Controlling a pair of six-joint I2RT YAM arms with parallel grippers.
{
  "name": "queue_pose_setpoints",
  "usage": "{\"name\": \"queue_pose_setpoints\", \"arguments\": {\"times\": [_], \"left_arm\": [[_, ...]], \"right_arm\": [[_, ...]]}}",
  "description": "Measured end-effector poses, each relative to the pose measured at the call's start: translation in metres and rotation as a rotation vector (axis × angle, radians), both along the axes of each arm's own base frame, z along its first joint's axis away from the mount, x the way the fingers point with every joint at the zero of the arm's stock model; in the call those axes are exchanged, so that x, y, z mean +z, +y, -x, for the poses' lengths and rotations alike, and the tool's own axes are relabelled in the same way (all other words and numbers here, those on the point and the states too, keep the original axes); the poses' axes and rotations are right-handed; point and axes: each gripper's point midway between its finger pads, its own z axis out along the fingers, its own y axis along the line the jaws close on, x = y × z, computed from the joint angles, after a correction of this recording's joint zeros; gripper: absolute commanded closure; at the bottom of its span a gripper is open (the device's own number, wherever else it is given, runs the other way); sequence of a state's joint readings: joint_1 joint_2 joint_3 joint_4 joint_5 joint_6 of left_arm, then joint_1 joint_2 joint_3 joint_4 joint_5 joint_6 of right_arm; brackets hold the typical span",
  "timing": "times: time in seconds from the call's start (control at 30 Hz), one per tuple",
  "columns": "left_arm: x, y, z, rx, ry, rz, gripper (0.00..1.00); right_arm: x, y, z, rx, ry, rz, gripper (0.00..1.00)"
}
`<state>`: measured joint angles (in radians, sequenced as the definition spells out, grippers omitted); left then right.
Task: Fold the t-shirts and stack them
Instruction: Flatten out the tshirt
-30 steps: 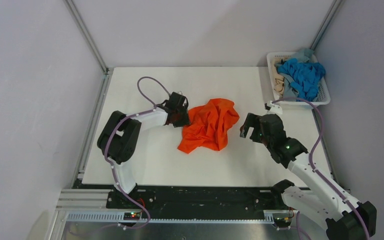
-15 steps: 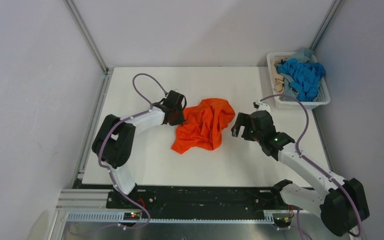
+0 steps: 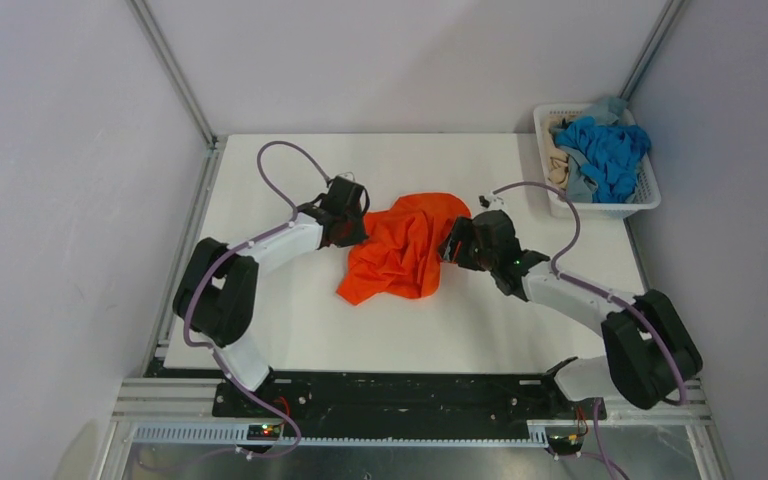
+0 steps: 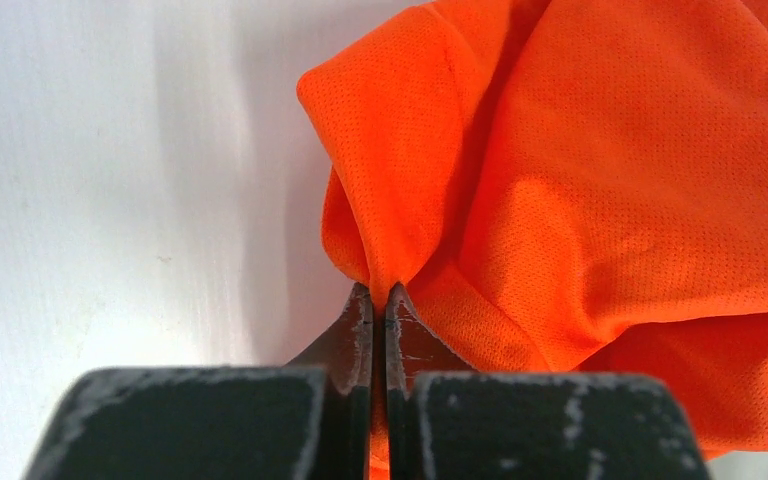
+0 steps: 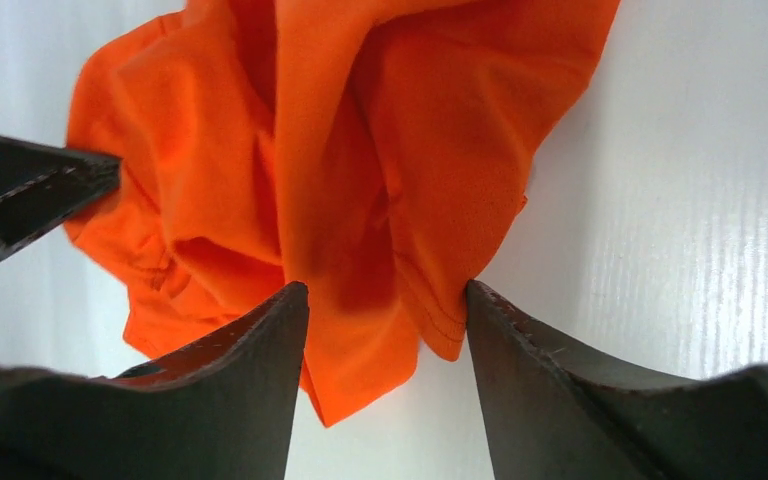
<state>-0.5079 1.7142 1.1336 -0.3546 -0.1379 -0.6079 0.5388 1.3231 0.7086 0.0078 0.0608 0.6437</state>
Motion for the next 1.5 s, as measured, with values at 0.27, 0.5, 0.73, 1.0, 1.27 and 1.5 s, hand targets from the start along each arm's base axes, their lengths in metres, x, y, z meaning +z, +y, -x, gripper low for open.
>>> {"name": "queue_pose_setpoints", "arguments": {"times": [0.27, 0.5, 0.73, 1.0, 1.27, 1.5], "left_arm": [[0.002, 0.002, -0.001, 0.001, -0.009, -0.008, 1.00], [0.002, 0.003, -0.001, 0.005, -0.012, -0.015, 1.00], [0.008, 0.011, -0.004, 0.019, -0.041, -0.052, 1.00], [0.117, 0.032, 0.000, 0.048, -0.311, -0.008, 0.98], [0.272, 0.068, 0.065, 0.051, -0.708, 0.191, 1.00], [0.357, 0.094, 0.144, -0.031, -0.978, 0.347, 1.00]], "right_arm": [[-0.044, -0.004, -0.012, -0.061, 0.097, 0.017, 0.51], [-0.065, -0.010, -0.021, -0.085, 0.133, 0.016, 0.96], [-0.060, -0.019, -0.030, -0.082, 0.070, 0.073, 1.00], [0.073, -0.061, -0.031, -0.157, -0.300, 0.149, 1.00], [0.247, -0.101, 0.035, -0.184, -0.709, 0.053, 1.00], [0.358, -0.122, 0.116, -0.106, -0.990, -0.062, 1.00]]}}
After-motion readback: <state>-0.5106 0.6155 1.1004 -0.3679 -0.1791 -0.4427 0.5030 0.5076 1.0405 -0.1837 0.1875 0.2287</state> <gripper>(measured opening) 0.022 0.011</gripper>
